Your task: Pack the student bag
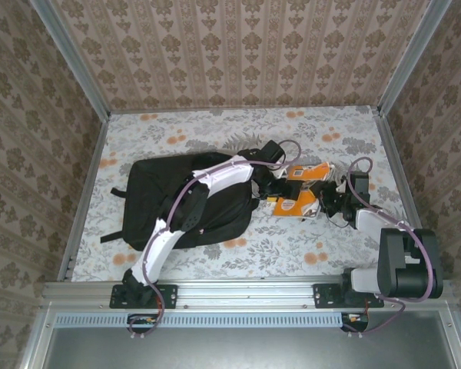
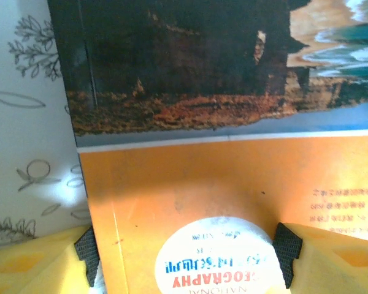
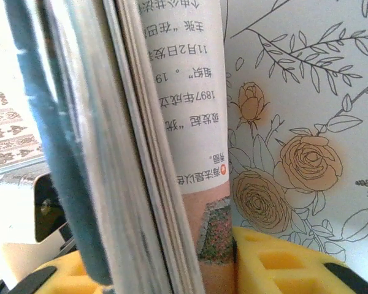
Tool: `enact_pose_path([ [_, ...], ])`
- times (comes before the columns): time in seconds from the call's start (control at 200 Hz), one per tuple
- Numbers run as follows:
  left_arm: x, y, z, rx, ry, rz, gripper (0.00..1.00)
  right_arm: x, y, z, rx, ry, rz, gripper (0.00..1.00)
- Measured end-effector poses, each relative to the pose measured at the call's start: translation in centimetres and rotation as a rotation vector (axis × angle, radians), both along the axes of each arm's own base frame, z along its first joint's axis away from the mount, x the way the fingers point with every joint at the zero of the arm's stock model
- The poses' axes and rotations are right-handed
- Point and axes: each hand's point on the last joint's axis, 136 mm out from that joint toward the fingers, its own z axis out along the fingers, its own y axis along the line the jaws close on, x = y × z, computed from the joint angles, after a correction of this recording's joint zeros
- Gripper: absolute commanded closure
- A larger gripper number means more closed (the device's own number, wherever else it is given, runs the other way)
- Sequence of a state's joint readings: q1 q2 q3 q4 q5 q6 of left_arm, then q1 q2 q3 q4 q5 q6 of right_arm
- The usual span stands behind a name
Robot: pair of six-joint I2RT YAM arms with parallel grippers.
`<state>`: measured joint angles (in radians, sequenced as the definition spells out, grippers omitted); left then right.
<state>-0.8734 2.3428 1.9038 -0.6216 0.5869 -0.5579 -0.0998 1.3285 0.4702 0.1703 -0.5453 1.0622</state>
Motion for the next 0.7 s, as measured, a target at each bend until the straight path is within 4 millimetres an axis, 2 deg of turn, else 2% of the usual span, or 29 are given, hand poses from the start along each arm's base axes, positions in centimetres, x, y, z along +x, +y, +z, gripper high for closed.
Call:
enact_pose_path([
  [0.095,0.0,0.3,1.3,-0.003,-0.016,0.006,0.19,0.3,-0.1,0.4,-0.012,-0.007,0.005,0.78],
  [0.235,0.7,1.3,4.8,-0.022,-0.068,0.031,0.19,0.6,-0.1,1.1,-0.013,-0.022,0.008,0.82],
  [0.33,0.8,1.9,7.9,-0.060,-0.106,0.044,0.19,0.9,0.0,1.6,-0.011,-0.033,0.011,0.82],
  [0.475,0.3,3.0,13.8,-0.134,-0.189,0.056,0.17,0.8,0.0,2.2,-0.010,-0.041,0.011,0.82],
  [0.59,0.4,5.1,17.4,-0.167,-0.254,0.094,0.16,0.5,0.5,4.1,-0.011,-0.072,0.018,0.81],
  [0.7,1.5,8.0,18.6,-0.169,-0.282,0.164,0.15,0.7,1.0,7.2,-0.008,-0.140,0.022,0.80],
])
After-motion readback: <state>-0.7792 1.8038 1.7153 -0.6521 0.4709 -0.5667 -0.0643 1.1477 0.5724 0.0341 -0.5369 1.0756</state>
